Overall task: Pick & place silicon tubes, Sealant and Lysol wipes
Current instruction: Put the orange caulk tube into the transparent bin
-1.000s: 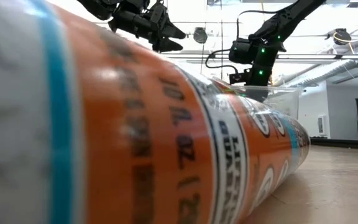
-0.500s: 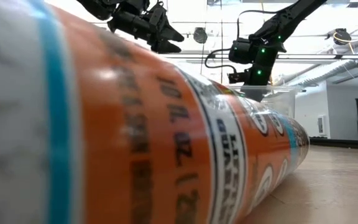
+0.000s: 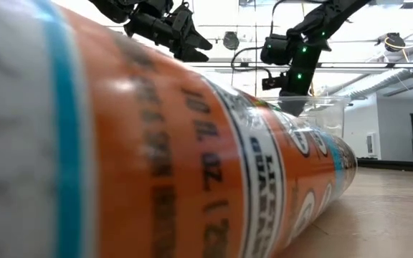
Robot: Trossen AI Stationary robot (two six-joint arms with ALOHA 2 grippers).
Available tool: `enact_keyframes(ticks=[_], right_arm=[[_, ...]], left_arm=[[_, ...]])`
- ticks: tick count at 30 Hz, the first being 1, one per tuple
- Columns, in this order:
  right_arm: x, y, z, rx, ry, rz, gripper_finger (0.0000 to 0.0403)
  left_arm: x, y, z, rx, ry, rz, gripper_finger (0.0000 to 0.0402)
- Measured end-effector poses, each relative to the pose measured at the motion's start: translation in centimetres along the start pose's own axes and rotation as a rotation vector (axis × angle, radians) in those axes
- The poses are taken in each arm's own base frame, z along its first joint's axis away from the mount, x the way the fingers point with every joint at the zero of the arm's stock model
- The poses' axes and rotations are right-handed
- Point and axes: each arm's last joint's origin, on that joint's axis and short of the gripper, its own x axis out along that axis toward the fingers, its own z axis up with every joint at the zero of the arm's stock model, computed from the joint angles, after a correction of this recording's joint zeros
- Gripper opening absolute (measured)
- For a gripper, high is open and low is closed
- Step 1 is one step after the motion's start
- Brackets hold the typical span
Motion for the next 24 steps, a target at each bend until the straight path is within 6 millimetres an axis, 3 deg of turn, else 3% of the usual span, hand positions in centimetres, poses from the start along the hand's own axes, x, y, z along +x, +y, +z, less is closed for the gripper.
enact_keyframes(ticks=[13, 24], right_arm=[[-2.0, 3.5, 0.1, -0.089, -0.046, 0.26, 0.0318], [-4.1, 5.5, 0.2, -0.164, -0.108, 0.277, 0.0318]], left_arm=[[0.0, 0.0, 0.0, 0.003, 0.0, 0.001, 0.0351], [0.0, 0.0, 0.0, 0.001, 0.001, 0.001, 0.0351]])
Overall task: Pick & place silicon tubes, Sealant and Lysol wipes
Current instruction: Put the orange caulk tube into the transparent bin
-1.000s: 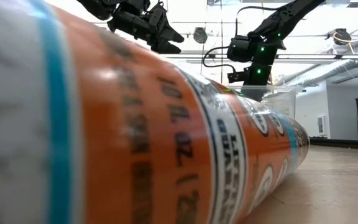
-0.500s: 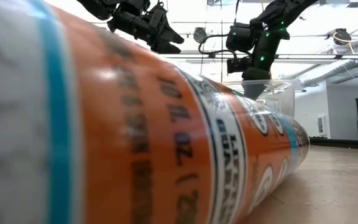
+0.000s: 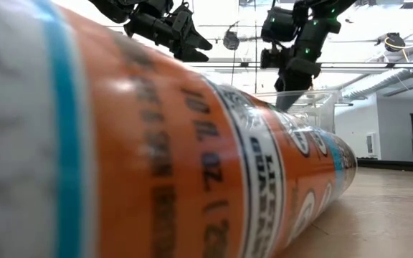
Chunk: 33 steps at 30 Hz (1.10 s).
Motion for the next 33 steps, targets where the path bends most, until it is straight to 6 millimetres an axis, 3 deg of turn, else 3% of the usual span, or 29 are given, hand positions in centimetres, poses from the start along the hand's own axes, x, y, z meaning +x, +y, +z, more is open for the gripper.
enact_keyframes(ticks=[10, 23, 28, 33], right_arm=[[-3.3, 2.4, -0.4, -0.055, -0.074, 0.086, 0.0318], [-5.1, 5.6, 0.6, -0.174, -0.246, 0.209, 0.0318], [-5.3, 8.0, 1.6, -0.259, -0.354, 0.249, 0.0318], [-3.6, 11.3, 1.2, -0.353, -0.423, 0.308, 0.0318]], left_arm=[[0.0, 0.0, 0.0, -0.017, 0.0, 0.0, 0.0351], [0.0, 0.0, 0.0, -0.022, 0.002, 0.007, 0.0351], [0.0, 0.0, 0.0, -0.018, -0.003, 0.008, 0.0351], [0.0, 0.0, 0.1, -0.016, -0.008, 0.009, 0.0351]])
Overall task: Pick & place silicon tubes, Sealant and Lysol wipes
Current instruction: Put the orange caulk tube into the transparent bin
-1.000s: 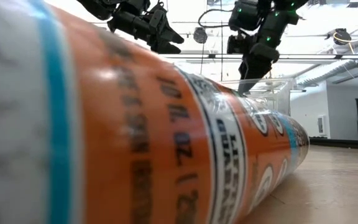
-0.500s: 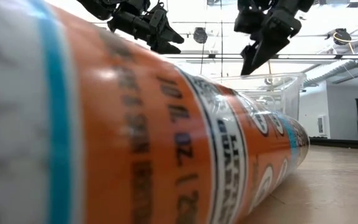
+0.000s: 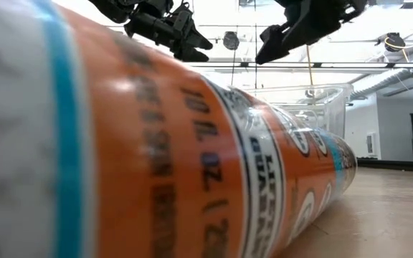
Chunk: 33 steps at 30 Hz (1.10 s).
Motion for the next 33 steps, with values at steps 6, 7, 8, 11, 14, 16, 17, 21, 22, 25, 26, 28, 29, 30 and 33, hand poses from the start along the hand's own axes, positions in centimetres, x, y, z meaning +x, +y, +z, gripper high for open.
enact_keyframes(ticks=[6, 7, 8, 11, 14, 16, 17, 21, 22, 25, 26, 28, 29, 30, 33], right_arm=[[3.1, 4.0, -1.2, -0.016, 0.023, 0.055, 0.0318], [3.5, 4.7, -1.3, -0.011, 0.044, 0.048, 0.0318], [4.0, 5.4, -1.4, -0.009, 0.058, 0.042, 0.0318], [5.3, 7.8, -1.4, -0.022, 0.073, 0.058, 0.0318], [6.4, 10.2, -1.0, -0.033, 0.051, 0.099, 0.0318], [6.9, 11.8, -1.0, -0.037, 0.067, 0.113, 0.0318], [7.3, 12.5, -0.7, -0.045, 0.062, 0.108, 0.0318], [8.2, 15.0, 0.1, -0.079, 0.057, 0.099, 0.0318], [8.6, 15.4, 0.6, -0.077, 0.038, 0.108, 0.0318], [9.6, 16.4, 1.3, -0.087, 0.052, 0.119, 0.0316], [10.0, 16.6, 1.9, -0.087, 0.044, 0.122, 0.0314], [11.0, 17.1, 2.4, -0.096, 0.059, 0.13, 0.0308], [11.5, 17.3, 2.5, -0.103, 0.083, 0.128, 0.0303], [11.9, 17.5, 2.9, -0.113, 0.096, 0.127, 0.0299], [13.5, 17.9, 3.4, -0.129, 0.153, 0.123, 0.0283]], left_arm=[[0.0, 0.0, 0.2, 0.01, -0.017, 0.001, 0.0351], [0.0, 0.0, 0.2, 0.011, -0.02, 0.002, 0.0351], [0.0, 0.0, 0.2, 0.013, -0.022, 0.003, 0.0351], [0.0, 0.0, 0.3, 0.013, -0.024, 0.003, 0.0351], [0.0, 0.0, 0.3, 0.014, -0.025, 0.003, 0.0351], [0.0, 0.0, 0.3, 0.014, -0.024, 0.002, 0.0351], [0.0, 0.0, 0.3, 0.014, -0.025, 0.003, 0.0351], [0.0, 0.0, 0.3, 0.014, -0.025, 0.003, 0.0351], [0.0, 0.0, 0.3, 0.014, -0.026, 0.003, 0.0351], [0.1, -0.1, 0.3, 0.015, -0.025, 0.001, 0.0351], [0.1, -0.1, 0.3, 0.015, -0.026, 0.001, 0.0351], [0.1, -0.2, 0.3, 0.016, -0.026, -0.001, 0.0351], [0.1, -0.2, 0.3, 0.016, -0.027, -0.002, 0.0351], [0.1, -0.2, 0.3, 0.017, -0.028, -0.002, 0.0351], [0.2, -0.3, 0.4, 0.019, -0.029, -0.005, 0.0351]])
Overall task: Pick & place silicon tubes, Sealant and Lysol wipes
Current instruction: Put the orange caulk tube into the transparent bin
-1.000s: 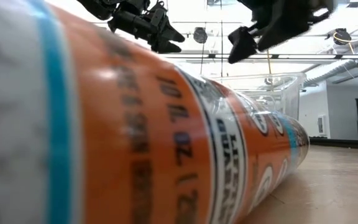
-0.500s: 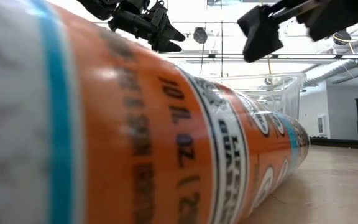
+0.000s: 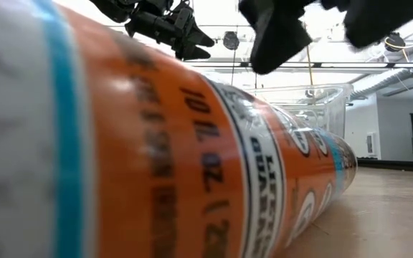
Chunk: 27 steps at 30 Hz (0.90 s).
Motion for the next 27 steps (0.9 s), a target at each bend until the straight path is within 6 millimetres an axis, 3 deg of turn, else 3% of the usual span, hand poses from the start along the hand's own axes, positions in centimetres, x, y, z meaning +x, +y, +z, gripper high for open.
enact_keyframes(ticks=[6, 15, 20, 25, 27], right_arm=[[2.8, 0.0, 0.6, -0.007, 0.095, -0.005, 0.0266], [6.3, 0.1, -1.9, 0.014, 0.241, 0.013, 0.0269], [6.7, 0.2, -2.2, 0.039, 0.256, 0.007, 0.0253], [6.7, 0.5, -2.1, 0.067, 0.242, 0.008, 0.0203], [6.5, 0.9, -1.9, 0.062, 0.235, 0.013, 0.0201]], left_arm=[[0.2, -0.4, 0.1, 0.004, -0.002, -0.01, 0.0351], [0.5, -1.2, 0.2, 0.011, -0.004, -0.033, 0.0351], [0.7, -1.6, 0.4, 0.021, -0.016, -0.044, 0.0351], [0.9, -2.1, 0.6, 0.03, -0.027, -0.057, 0.0351], [1.0, -2.3, 0.7, 0.031, -0.026, -0.062, 0.0351]])
